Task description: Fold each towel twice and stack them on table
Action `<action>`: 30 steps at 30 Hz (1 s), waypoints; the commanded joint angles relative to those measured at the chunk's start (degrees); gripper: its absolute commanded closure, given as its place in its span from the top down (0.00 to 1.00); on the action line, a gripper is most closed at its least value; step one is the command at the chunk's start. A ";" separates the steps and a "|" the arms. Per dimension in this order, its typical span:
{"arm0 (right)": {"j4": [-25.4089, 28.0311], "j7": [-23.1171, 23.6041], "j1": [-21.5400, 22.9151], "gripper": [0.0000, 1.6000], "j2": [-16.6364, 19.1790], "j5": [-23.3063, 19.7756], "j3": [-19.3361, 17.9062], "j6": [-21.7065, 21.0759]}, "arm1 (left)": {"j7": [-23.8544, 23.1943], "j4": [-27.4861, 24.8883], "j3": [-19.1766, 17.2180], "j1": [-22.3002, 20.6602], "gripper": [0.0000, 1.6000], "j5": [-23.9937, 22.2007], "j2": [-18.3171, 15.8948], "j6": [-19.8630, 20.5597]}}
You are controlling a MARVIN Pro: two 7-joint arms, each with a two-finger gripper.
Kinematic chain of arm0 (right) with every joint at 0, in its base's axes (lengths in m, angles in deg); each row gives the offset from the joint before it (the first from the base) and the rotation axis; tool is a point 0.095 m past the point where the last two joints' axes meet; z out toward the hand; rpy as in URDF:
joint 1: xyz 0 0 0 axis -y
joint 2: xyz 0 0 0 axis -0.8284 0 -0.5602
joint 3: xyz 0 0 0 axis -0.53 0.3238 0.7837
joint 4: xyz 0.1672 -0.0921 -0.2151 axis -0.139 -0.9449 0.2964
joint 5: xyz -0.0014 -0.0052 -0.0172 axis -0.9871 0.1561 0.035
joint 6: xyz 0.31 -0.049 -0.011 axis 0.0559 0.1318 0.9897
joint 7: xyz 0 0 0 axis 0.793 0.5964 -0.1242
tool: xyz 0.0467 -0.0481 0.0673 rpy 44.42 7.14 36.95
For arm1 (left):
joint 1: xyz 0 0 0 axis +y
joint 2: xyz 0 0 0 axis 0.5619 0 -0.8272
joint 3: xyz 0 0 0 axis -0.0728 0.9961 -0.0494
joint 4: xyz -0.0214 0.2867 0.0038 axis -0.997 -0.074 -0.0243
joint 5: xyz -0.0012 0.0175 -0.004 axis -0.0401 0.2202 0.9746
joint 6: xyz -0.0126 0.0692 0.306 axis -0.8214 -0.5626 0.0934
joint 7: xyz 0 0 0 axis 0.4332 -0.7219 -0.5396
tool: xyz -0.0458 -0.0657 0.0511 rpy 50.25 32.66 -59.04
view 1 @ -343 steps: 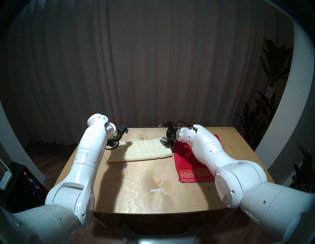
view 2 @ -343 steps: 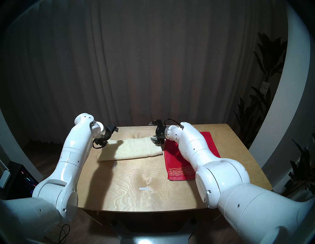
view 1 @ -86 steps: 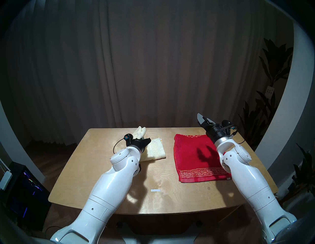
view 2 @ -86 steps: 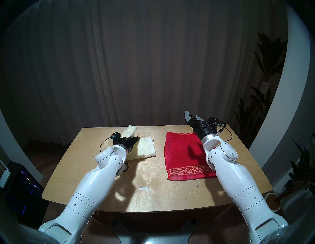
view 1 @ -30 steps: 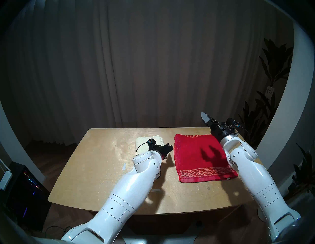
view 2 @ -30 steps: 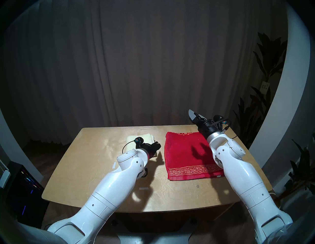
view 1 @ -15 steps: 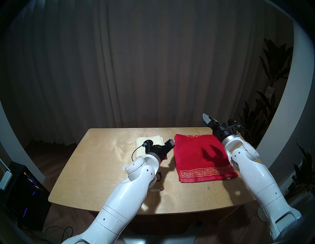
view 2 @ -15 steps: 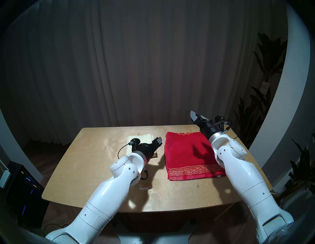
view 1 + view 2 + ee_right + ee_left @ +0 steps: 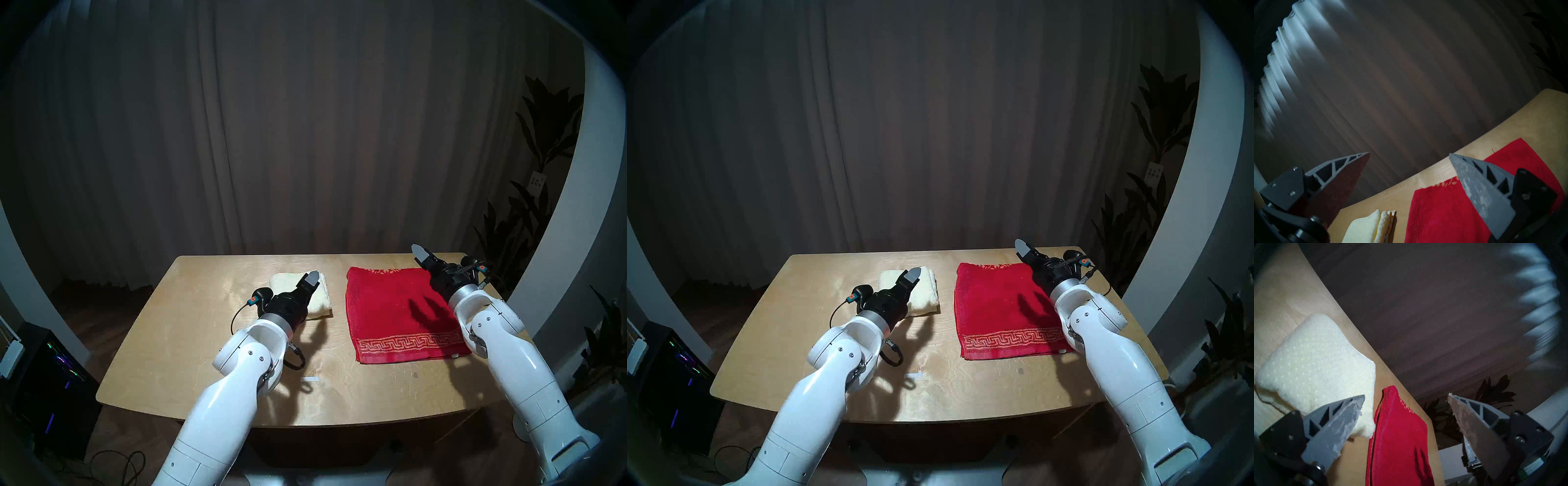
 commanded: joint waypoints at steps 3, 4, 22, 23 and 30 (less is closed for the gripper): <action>3.85 -4.71 -7.06 1.00 1.93 -5.35 -5.25 -3.06 | -2.01 -6.12 0.14 4.54 1.00 -6.05 0.79 2.26; 4.48 -5.53 -8.41 1.00 2.17 -6.14 -6.08 -3.60 | -2.01 -6.58 0.15 4.94 1.00 -6.85 0.72 2.80; 10.52 -17.56 -21.07 1.00 3.54 -21.28 -17.51 -17.26 | 2.78 -6.06 3.29 5.13 1.00 -18.31 2.24 10.86; 11.03 -17.65 -21.77 1.00 3.54 -22.43 -18.74 -18.13 | 3.23 -6.21 3.23 5.13 1.00 -19.22 2.32 11.21; 13.03 -18.98 -27.03 1.00 3.41 -30.07 -26.02 -23.40 | 6.05 -7.62 2.25 5.56 1.00 -23.45 2.14 13.51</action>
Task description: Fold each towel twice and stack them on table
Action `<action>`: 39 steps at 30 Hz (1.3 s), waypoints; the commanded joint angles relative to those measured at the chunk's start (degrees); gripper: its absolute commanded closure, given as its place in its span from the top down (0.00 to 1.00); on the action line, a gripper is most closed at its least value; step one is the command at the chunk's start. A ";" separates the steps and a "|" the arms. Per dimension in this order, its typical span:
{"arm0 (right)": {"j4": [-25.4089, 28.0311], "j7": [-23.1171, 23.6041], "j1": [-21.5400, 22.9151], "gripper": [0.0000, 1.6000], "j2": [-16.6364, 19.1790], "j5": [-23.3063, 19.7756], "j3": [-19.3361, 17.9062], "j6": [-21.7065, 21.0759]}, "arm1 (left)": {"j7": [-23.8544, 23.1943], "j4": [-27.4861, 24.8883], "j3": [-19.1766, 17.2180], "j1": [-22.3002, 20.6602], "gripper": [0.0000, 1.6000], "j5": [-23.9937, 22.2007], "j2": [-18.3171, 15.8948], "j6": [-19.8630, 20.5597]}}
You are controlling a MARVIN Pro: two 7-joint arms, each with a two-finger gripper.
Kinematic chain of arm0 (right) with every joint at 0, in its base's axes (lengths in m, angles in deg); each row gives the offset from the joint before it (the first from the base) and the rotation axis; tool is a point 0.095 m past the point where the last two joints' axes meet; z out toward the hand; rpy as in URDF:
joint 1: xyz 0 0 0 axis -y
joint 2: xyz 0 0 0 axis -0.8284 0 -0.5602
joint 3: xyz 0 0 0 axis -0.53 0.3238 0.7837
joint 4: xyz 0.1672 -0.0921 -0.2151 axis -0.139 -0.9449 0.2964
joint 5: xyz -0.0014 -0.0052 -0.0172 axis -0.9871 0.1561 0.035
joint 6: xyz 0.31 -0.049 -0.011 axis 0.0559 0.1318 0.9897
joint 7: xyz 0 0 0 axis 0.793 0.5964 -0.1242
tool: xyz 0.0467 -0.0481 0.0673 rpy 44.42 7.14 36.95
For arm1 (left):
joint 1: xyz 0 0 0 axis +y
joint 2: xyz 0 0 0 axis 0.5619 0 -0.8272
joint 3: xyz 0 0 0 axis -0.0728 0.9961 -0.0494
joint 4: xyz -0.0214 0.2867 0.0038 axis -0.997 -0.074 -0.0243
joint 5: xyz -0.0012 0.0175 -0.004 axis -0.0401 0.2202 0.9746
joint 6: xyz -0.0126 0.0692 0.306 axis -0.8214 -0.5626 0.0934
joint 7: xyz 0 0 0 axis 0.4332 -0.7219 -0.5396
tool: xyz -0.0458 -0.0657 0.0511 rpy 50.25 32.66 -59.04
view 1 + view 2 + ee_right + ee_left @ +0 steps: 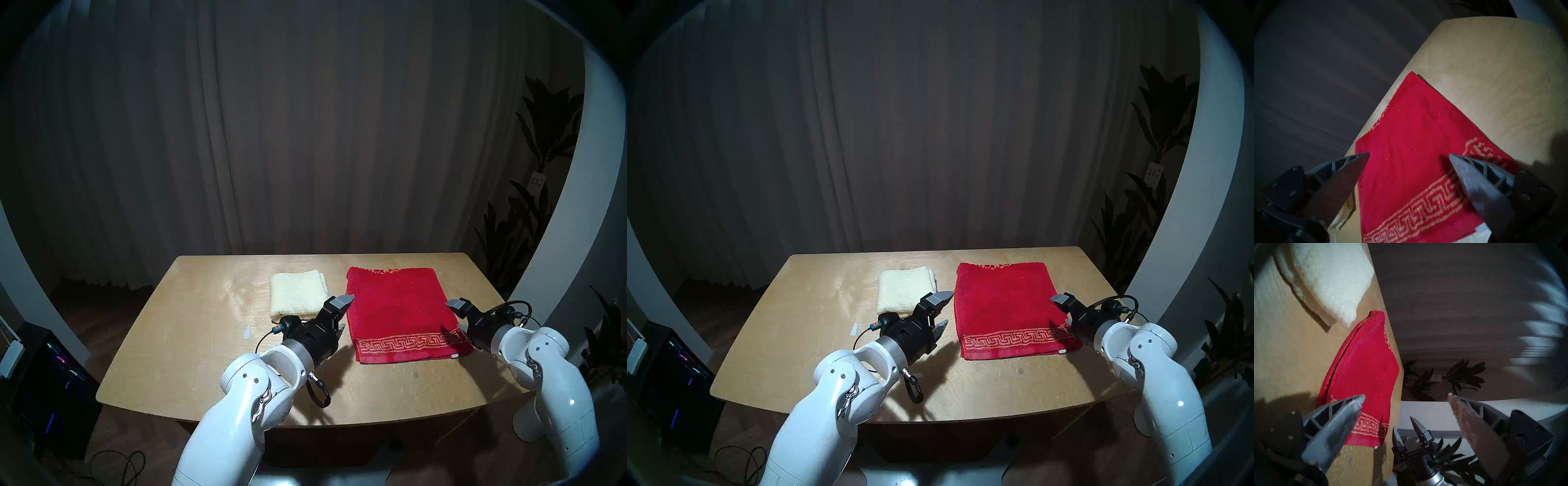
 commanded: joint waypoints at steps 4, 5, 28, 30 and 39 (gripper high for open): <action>2.30 -1.74 -8.89 1.00 -1.75 -11.92 -10.53 -7.48 | 4.13 -2.55 -1.20 0.72 1.00 -6.53 -0.05 3.56; 2.25 -2.01 -9.76 1.00 -2.35 -13.30 -11.47 -8.35 | 5.37 -2.39 -1.47 1.12 1.00 -7.59 -0.07 3.87; -6.27 0.87 -6.25 1.00 -4.52 -22.04 -11.43 -12.75 | 8.83 6.78 4.46 -3.00 1.00 -17.06 -0.29 -1.07; -7.58 1.21 -4.81 1.00 -4.31 -21.08 -10.57 -12.40 | 8.64 6.64 5.06 -2.91 1.00 -16.98 -0.57 -2.77; -6.64 2.42 -6.71 1.00 -4.28 -19.28 -11.29 -12.75 | 16.15 3.18 8.97 -3.27 1.00 -13.25 -2.89 -8.92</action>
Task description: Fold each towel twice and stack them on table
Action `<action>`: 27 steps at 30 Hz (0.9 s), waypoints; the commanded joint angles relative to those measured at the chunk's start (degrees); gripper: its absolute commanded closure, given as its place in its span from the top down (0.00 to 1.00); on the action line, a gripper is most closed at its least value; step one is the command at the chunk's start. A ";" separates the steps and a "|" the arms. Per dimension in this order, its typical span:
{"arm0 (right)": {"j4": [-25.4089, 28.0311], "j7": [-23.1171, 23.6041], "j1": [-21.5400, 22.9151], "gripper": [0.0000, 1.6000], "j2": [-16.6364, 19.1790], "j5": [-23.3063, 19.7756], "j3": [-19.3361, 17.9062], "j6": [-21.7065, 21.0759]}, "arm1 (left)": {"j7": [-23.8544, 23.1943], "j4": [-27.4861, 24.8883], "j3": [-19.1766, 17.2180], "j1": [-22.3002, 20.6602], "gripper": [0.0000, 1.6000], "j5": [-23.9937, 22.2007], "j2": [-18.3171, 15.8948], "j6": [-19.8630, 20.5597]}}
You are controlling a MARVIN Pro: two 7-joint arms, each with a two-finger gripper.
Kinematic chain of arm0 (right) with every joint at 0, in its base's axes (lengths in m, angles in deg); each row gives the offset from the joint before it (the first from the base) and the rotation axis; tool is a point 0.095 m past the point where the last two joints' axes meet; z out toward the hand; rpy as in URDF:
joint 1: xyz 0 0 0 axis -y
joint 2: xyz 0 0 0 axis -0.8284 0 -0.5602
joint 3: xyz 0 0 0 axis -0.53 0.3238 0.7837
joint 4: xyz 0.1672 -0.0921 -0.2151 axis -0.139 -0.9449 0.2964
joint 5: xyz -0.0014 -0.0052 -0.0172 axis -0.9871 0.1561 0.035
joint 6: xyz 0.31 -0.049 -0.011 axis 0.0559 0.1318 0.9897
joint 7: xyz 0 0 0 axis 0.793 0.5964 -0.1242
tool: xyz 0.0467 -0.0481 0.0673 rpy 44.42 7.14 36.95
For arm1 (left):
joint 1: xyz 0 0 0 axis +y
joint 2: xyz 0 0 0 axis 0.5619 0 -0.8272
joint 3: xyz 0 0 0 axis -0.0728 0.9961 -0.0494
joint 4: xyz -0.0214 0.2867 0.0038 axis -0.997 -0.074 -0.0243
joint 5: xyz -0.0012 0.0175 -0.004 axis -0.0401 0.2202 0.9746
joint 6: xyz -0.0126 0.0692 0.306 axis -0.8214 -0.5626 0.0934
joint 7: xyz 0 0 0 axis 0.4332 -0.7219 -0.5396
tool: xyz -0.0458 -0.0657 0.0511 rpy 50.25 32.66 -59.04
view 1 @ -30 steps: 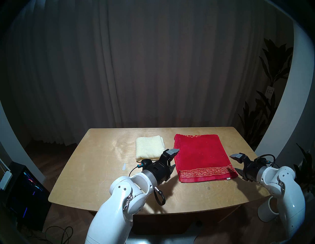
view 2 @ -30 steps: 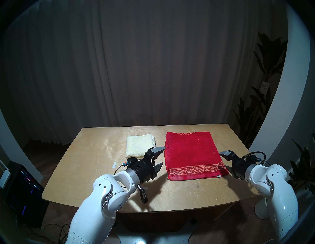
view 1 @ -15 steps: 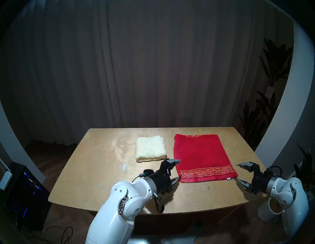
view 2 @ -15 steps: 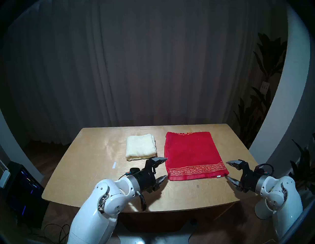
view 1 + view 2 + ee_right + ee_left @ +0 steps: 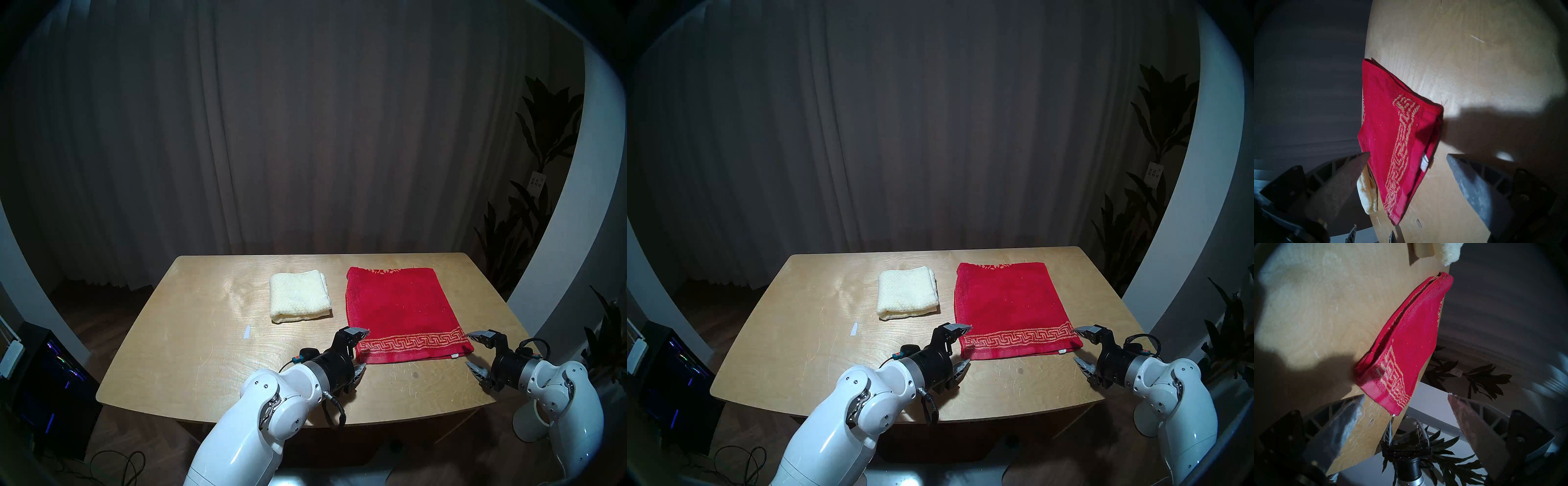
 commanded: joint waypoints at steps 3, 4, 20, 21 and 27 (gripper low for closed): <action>1.97 1.67 -0.44 1.00 0.32 1.33 -1.52 -0.12 | 8.53 -3.51 4.08 -2.76 1.00 3.40 -1.62 -4.08; 2.19 1.48 -0.34 1.00 0.21 1.76 -1.44 0.25 | 10.81 -3.20 4.83 -3.59 1.00 3.09 -1.71 -4.74; 3.32 1.63 -0.36 1.00 -0.02 2.57 -1.33 0.69 | 20.58 2.86 10.81 -11.91 1.00 5.98 0.64 -11.35; 3.29 1.69 -0.32 1.00 -0.02 2.66 -1.26 0.72 | 20.67 3.55 10.93 -12.30 1.00 5.82 0.89 -11.62; 2.21 2.17 0.54 1.00 0.02 3.58 -0.50 1.15 | 21.65 7.06 12.13 -14.32 1.00 6.67 1.99 -11.51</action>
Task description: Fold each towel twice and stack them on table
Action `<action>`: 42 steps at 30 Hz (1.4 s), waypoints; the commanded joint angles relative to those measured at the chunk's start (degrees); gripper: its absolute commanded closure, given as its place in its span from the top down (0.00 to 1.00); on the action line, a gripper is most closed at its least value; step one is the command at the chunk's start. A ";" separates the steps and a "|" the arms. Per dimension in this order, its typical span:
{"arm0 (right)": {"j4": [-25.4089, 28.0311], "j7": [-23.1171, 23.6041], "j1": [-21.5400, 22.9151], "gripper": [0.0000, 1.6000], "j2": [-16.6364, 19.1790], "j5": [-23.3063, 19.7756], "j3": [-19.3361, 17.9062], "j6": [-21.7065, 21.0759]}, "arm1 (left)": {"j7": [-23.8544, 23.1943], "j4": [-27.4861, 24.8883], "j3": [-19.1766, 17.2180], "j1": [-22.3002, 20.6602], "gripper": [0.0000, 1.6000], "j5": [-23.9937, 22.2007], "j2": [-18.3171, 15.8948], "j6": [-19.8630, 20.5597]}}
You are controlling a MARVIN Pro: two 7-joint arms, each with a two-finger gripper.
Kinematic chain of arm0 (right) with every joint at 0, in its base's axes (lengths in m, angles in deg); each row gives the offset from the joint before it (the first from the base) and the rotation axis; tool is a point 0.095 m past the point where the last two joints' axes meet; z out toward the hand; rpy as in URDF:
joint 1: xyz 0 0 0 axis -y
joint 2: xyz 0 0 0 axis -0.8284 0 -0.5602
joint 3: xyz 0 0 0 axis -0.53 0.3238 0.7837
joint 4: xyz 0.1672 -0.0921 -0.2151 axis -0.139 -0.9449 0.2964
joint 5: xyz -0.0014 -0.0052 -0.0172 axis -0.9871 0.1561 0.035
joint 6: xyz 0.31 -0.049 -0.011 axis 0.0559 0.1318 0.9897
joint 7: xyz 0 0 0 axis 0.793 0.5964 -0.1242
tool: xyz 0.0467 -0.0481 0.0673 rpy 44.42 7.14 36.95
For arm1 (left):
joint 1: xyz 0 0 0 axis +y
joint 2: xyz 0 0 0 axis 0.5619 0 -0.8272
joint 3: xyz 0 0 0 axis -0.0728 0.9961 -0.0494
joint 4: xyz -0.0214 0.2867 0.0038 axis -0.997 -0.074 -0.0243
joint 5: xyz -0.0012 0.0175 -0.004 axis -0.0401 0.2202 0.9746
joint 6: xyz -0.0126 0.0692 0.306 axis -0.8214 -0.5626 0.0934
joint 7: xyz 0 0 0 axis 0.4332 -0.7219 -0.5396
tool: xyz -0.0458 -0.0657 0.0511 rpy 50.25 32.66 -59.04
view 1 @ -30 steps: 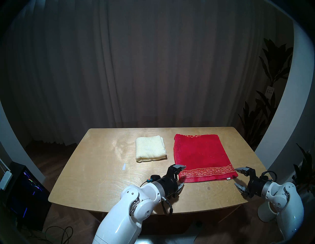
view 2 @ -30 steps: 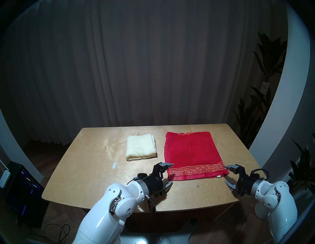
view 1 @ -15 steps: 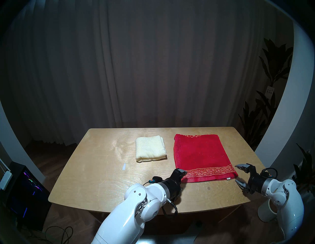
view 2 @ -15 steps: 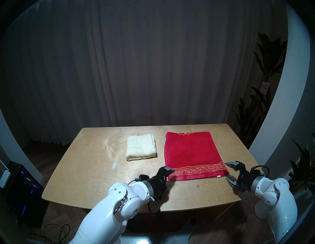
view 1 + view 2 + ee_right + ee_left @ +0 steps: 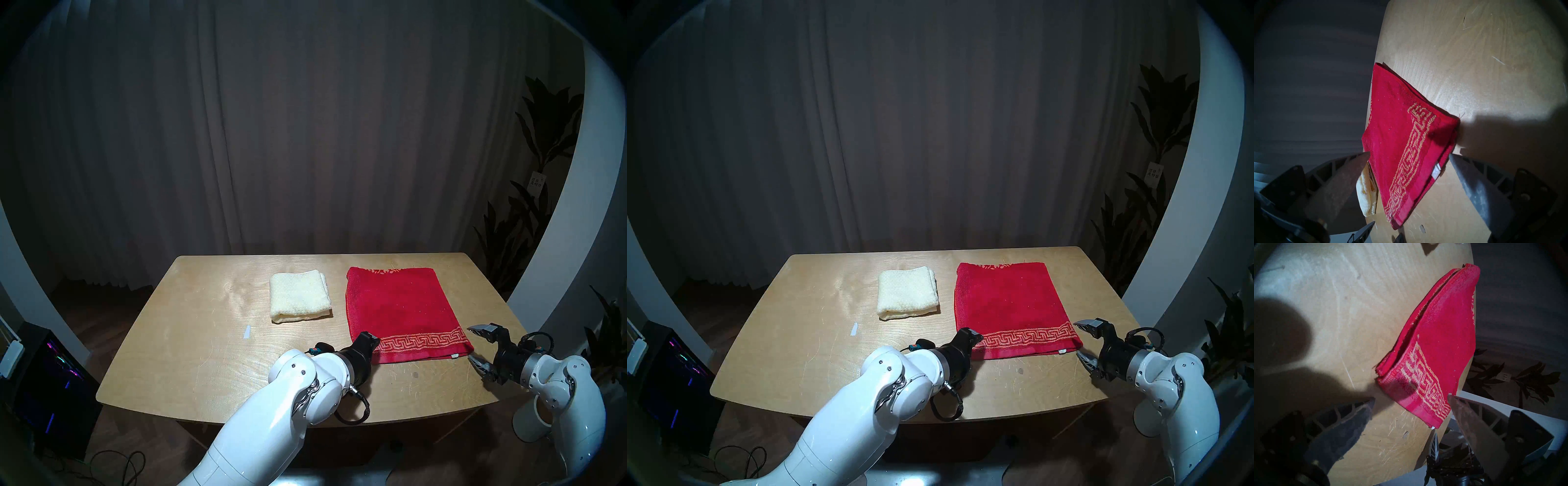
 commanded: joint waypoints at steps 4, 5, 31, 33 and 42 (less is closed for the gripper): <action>0.07 1.18 1.37 1.00 -0.38 1.39 0.78 0.98 | 2.19 6.37 1.98 -4.16 1.00 1.38 1.87 -0.57; 0.06 0.90 1.47 1.00 -0.50 1.13 0.86 1.10 | 2.10 6.92 2.07 -4.31 1.00 1.27 1.95 -0.65; 1.27 -0.87 0.60 1.00 -1.30 1.62 1.92 1.93 | 3.74 5.72 0.78 -2.12 0.90 1.19 -1.63 -0.72; 1.60 -0.76 0.52 1.00 -1.43 1.56 1.84 1.95 | 3.69 5.92 0.68 -2.18 0.90 1.46 -1.73 -0.85; 3.83 -1.38 0.18 1.00 -1.88 1.51 1.78 2.67 | 2.54 8.06 0.78 -3.24 0.89 1.91 -1.24 -0.62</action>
